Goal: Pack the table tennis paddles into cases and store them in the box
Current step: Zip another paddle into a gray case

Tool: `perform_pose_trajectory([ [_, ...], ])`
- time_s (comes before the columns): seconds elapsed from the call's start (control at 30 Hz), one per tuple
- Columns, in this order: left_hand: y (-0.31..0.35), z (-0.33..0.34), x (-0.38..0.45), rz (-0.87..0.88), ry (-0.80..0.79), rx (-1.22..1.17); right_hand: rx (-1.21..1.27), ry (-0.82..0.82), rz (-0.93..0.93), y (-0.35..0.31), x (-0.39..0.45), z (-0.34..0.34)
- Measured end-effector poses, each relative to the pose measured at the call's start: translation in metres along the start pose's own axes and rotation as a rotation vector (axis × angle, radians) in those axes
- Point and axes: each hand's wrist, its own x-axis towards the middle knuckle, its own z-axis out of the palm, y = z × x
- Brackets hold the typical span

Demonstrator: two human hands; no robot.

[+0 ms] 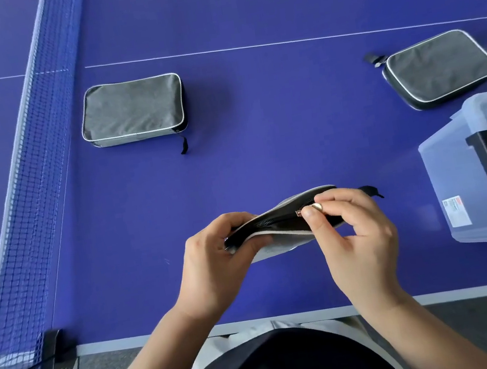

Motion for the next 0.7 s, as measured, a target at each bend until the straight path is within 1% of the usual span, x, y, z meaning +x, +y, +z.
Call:
perform_pose_trajectory([
  [0.13, -0.002, -0.004, -0.002, -0.011, 0.005, 0.019, 0.034, -0.008, 0.094, -0.006, -0.002, 0.003],
  [0.2, -0.001, -0.004, -0.002, -0.011, -0.007, 0.032, 0.059, -0.013, 0.113, -0.009, -0.003, 0.002],
  [0.3, 0.005, -0.004, -0.002, 0.043, -0.038, 0.126, 0.062, -0.038, 0.051, -0.010, -0.004, 0.002],
  [0.37, 0.011, 0.000, -0.002, 0.106, -0.050, 0.189, 0.039, -0.092, -0.027, -0.012, -0.006, 0.005],
  [0.43, 0.016, 0.006, -0.002, 0.188, -0.011, 0.275, 0.048, -0.140, -0.099, -0.014, -0.009, 0.009],
  [0.5, 0.018, 0.010, -0.001, 0.233, 0.028, 0.335, 0.052, -0.148, -0.136, -0.014, -0.011, 0.010],
  [0.7, 0.010, 0.007, -0.004, 0.234, 0.030, 0.312, -0.042, -0.145, -0.198, -0.015, -0.013, 0.011],
])
